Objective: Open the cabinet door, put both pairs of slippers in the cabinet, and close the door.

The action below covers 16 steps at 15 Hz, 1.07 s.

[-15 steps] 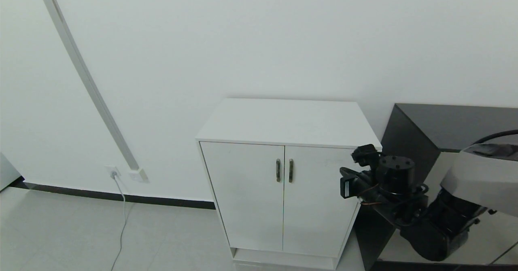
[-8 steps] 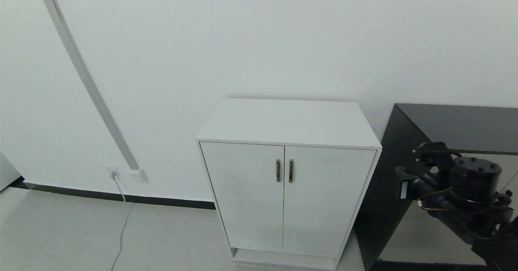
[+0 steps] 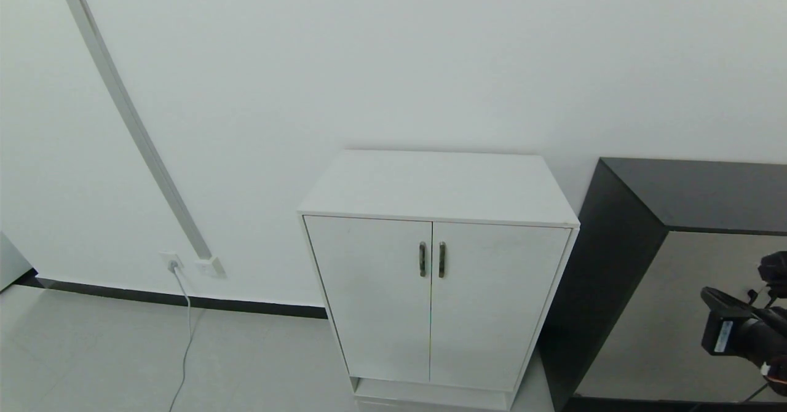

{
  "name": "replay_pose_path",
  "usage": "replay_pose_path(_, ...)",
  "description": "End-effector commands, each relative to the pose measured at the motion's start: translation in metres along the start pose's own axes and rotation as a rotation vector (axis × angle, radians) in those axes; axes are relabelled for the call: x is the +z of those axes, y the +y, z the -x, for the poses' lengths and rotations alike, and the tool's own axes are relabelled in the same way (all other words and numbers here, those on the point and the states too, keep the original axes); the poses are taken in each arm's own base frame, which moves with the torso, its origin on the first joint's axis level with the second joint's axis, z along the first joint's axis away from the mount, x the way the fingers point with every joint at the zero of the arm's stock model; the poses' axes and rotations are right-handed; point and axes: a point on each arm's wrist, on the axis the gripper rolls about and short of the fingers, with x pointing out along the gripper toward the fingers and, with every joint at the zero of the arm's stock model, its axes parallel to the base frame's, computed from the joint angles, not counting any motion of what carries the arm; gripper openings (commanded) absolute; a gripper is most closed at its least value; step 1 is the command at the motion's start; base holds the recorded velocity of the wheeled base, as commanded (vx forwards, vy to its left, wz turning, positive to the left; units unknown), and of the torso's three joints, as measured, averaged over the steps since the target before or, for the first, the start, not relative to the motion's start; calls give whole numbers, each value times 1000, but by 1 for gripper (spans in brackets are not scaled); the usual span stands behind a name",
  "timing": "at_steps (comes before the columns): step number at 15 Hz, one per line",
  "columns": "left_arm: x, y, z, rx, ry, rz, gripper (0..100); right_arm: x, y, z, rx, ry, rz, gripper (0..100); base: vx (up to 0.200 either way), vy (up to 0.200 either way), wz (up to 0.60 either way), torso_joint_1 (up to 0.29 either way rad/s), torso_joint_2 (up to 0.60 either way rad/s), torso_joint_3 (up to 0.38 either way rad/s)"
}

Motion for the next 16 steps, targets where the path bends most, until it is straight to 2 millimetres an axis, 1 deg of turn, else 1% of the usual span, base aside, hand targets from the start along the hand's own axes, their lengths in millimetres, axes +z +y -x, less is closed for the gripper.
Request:
replay_pose_path(1, 0, 0, 0, 0, 0, 1, 0, 7, -14, 31, -38, -44, -11, 0, 0, 0, 0, 0, 0, 0)
replay_pose_path(3, 0, 0, 0, 0, 0, 1, 0, 4, -20, 56, -33, -23, -6, 0, 0, 0, 0, 0, 0, 0)
replay_pose_path(5, 0, 0, 0, 0, 0, 1, 0, -3, -24, 78, -2, 9, 1, 0, 0, 0, 0, 0, 0, 0)
replay_pose_path(6, 0, 0, 0, 0, 0, 1, 0, -7, -25, 85, 12, 22, 4, 0, 0, 0, 0, 0, 0, 0)
replay_pose_path(7, 0, 0, 0, 0, 0, 1, 0, -12, -27, 98, 33, 33, 6, 0, 0, 0, 0, 0, 0, 0)
replay_pose_path(11, 0, 0, 0, 0, 0, 1, 0, -31, -30, 126, 121, 56, 10, 0, 0, 0, 0, 0, 0, 0)
replay_pose_path(14, 0, 0, 0, 0, 0, 1, 0, -55, -31, 147, 264, 106, 46, 0, 0, 0, 0, 0, 0, 0)
replay_pose_path(15, 0, 0, 0, 0, 0, 1, 0, -61, -31, 151, 279, 117, 75, 0, 0, 0, 0, 0, 0, 0)
replay_pose_path(16, 0, 0, 0, 0, 0, 1, 0, -60, -32, 153, 280, 105, 80, 0, 0, 0, 0, 0, 0, 0)
